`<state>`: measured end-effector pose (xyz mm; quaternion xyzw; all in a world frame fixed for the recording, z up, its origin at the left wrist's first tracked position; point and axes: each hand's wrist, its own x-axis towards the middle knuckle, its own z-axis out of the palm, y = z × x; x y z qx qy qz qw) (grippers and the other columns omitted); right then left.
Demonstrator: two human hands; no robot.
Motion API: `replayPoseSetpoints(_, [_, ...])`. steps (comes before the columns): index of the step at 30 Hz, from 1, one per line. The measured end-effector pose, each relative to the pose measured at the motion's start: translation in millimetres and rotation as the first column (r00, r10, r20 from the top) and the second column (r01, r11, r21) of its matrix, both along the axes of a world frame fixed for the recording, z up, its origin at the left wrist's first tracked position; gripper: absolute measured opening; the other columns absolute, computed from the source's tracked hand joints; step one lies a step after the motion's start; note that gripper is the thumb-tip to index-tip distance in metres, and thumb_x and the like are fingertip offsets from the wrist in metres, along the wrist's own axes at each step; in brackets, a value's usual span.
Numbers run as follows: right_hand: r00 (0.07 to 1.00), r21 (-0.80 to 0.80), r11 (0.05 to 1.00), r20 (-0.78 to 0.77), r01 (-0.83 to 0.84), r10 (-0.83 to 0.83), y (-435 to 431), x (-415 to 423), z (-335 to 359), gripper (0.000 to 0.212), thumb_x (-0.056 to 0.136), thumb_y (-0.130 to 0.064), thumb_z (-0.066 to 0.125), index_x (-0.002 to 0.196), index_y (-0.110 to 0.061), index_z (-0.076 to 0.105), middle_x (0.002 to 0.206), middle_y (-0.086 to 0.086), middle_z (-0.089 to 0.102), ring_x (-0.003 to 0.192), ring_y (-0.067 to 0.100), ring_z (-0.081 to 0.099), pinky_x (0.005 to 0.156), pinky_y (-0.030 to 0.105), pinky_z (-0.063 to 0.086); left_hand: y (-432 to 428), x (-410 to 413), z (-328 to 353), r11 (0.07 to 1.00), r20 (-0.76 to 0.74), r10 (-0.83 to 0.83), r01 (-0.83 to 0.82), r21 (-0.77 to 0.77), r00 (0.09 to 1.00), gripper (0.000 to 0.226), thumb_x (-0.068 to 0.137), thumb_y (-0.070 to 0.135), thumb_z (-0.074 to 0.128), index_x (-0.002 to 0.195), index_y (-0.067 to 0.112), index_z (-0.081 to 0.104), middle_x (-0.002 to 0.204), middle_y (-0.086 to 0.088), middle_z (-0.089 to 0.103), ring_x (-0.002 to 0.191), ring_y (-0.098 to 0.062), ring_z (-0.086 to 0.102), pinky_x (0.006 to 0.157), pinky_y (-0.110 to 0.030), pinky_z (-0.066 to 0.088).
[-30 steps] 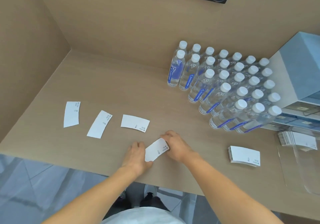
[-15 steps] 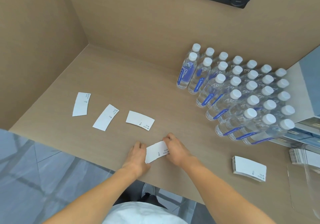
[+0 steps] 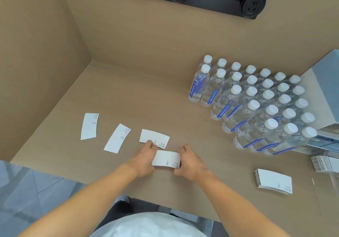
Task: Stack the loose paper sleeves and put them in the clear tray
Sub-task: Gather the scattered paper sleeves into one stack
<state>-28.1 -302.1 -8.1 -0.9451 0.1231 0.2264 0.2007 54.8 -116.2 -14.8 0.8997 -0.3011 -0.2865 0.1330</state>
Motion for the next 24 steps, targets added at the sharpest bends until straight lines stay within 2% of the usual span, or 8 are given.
replayPoseSetpoints(6, [0.982,0.010,0.985,0.083,0.170,-0.171,19.6,44.8,18.0,0.044,0.069,-0.032,0.070,0.103,-0.011,0.051,0.110,0.002,0.044,0.087,0.027,0.059,0.073,0.037,0.054,5.5,77.0,24.2,0.995,0.062,-0.100,0.101,-0.025,0.993,0.046,0.074,0.011,0.062,0.117,0.013,0.045,0.118,0.000,0.033,0.101,-0.020,0.048,0.075,-0.028,0.043])
replayPoseSetpoints(9, [0.969,0.005,0.973,0.092,0.231,-0.230,28.1,63.1,20.3,0.048,0.072,-0.032,0.071,0.110,-0.011,0.050,0.114,0.002,0.044,0.094,0.026,0.058,0.075,0.036,0.053,5.9,103.9,27.3,0.990,0.072,-0.137,0.138,-0.007,0.988,0.046,0.076,0.016,0.067,0.117,0.012,0.048,0.118,-0.003,0.036,0.108,-0.022,0.049,0.083,-0.036,0.050])
replayPoseSetpoints(13, [0.956,-0.003,0.958,0.062,0.286,-0.285,36.2,74.8,14.4,0.044,0.075,-0.028,0.070,0.110,-0.011,0.050,0.115,0.003,0.044,0.093,0.026,0.058,0.075,0.037,0.053,7.4,119.8,18.6,0.980,0.071,-0.197,0.197,0.015,0.978,0.053,0.077,0.022,0.071,0.123,0.010,0.047,0.123,-0.006,0.038,0.120,-0.023,0.040,0.096,-0.041,0.049])
replayPoseSetpoints(17, [0.944,0.007,0.945,0.040,0.328,-0.328,39.9,79.5,3.5,0.042,0.076,-0.023,0.069,0.113,-0.012,0.052,0.116,0.002,0.044,0.094,0.026,0.059,0.073,0.033,0.052,13.0,122.7,5.3,0.977,0.056,-0.212,0.211,0.023,0.976,0.053,0.078,0.019,0.068,0.126,0.011,0.047,0.125,-0.004,0.039,0.124,-0.020,0.038,0.090,-0.036,0.050])
replayPoseSetpoints(20, [0.936,0.028,0.936,0.014,0.352,-0.352,43.3,79.9,-9.2,0.039,0.075,-0.018,0.067,0.110,-0.011,0.052,0.117,0.002,0.044,0.089,0.027,0.060,0.076,0.035,0.053,15.0,122.3,-5.1,0.974,0.033,-0.225,0.225,0.018,0.974,0.047,0.080,0.016,0.065,0.123,0.009,0.048,0.123,-0.004,0.040,0.122,-0.020,0.039,0.088,-0.034,0.050])
replayPoseSetpoints(24, [0.928,0.065,0.927,0.026,0.370,-0.372,44.2,80.2,-21.1,0.038,0.073,-0.015,0.066,0.108,-0.010,0.051,0.116,0.002,0.043,0.087,0.026,0.059,0.078,0.034,0.052,17.0,121.3,-14.4,0.982,-0.023,-0.186,0.186,-0.027,0.982,0.043,0.080,0.013,0.063,0.120,0.011,0.048,0.121,-0.001,0.037,0.112,-0.019,0.046,0.078,-0.025,0.041])
